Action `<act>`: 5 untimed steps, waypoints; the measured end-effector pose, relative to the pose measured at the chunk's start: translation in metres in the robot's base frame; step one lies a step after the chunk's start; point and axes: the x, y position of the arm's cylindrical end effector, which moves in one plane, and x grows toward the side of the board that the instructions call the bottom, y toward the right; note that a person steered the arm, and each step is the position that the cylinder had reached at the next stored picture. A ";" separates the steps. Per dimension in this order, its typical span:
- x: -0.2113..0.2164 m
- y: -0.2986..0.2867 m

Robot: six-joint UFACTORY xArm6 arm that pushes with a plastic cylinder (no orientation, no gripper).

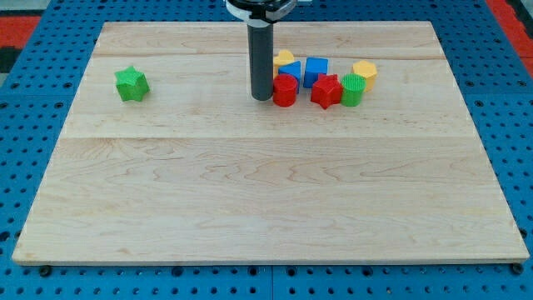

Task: Move red circle closer to the red star

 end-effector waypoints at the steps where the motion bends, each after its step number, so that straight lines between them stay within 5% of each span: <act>1: 0.000 0.006; 5: 0.001 0.014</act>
